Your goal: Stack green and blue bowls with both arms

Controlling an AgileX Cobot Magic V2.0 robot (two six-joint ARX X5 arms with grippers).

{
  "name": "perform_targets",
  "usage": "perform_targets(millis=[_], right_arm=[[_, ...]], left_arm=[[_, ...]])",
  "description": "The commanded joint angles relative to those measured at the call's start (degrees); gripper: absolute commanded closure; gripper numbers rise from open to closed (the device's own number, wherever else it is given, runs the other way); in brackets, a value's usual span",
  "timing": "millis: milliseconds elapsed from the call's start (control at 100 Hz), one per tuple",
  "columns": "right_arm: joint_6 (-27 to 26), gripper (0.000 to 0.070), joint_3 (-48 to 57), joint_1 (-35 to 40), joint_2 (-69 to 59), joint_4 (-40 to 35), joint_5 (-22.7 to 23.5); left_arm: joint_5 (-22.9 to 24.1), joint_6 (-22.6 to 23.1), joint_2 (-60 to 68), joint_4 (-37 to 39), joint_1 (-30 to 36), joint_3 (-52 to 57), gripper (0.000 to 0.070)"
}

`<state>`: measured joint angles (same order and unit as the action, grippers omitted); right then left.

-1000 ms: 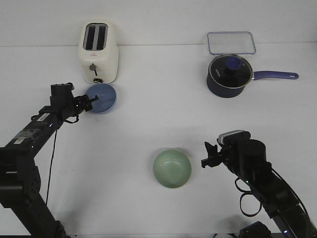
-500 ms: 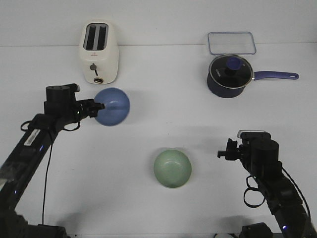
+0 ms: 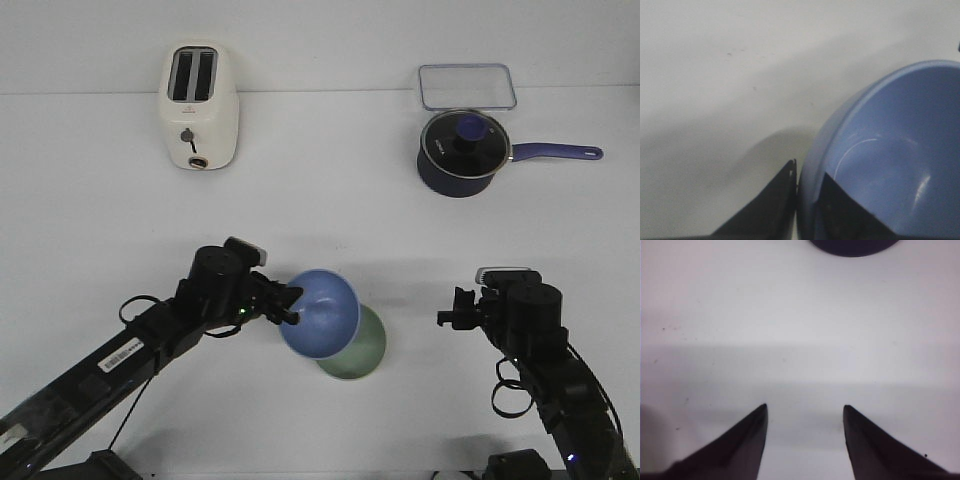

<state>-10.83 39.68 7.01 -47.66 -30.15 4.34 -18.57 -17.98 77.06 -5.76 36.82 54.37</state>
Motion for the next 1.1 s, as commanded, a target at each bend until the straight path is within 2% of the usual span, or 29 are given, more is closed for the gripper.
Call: perform_targets(millis=[0,230,270,320,370,410,610,680,760,790,820,890,900,980,1090], right_arm=[[0.4,0.0393,0.1,0.1,-0.3,0.5,0.2],[0.4,0.0393,0.1,0.1,-0.3,0.5,0.2],[0.4,0.0393,0.1,0.1,-0.3,0.5,0.2],[0.4,0.0393,0.1,0.1,-0.3,0.5,0.2],[0.5,0.0393,0.1,0.1,-0.3,0.5,0.2],[0.5,0.0393,0.1,0.1,-0.3,0.5,0.2],[0.7,0.0393,0.1,0.0,-0.3,0.5,0.2],[1.4,0.0393,0.1,0.0,-0.3,0.6,0.1],[2.2,0.0400,0.1,0.0,-0.3,1.2,0.1],[2.3,0.0432,0.1,0.0,-0.2,1.5,0.1],[2.4,0.0491,0.0,0.0,0.0,1.9,0.1],[2.4,0.0690,0.0,0.0,0.9,3.7,0.2],[2.4,0.0700,-0.1,0.0,1.0,3.9,0.2],[2.4,0.0700,-1.1,0.0,3.6,7.4,0.2],[2.6,0.0700,-5.8,0.0,10.6,15.1,0.2]], left_arm=[[0.4,-0.7,2.8,1.3,1.3,0.7,0.0686],[0.5,-0.3,8.2,3.8,4.7,0.7,0.0669],[0.5,-0.3,8.4,4.4,4.9,0.7,0.0609],[0.4,-0.6,8.4,5.4,5.2,0.7,0.0500],[-1.2,-0.5,8.3,6.5,5.4,0.8,0.0410],[-2.4,-0.5,8.0,7.0,5.4,0.8,0.0387],[-1.8,0.3,3.9,5.5,2.6,0.9,0.0388],[1.6,1.8,1.2,3.5,0.4,0.9,0.0390],[7.8,4.1,-2.8,0.9,-2.6,0.9,0.0408],[10.8,4.9,-4.4,0.0,-3.8,0.9,0.0419],[13.8,5.9,-6.1,-0.8,-5.0,0.9,0.0462],[20.7,8.1,-10.2,-2.4,-7.8,0.9,0.0687],[21.5,8.5,-10.8,-2.6,-8.2,0.8,0.0700],[26.6,11.5,-15.8,-3.3,-11.4,0.6,0.0687],[28.2,14.4,-23.7,-2.5,-15.9,-2.6,0.0687]])
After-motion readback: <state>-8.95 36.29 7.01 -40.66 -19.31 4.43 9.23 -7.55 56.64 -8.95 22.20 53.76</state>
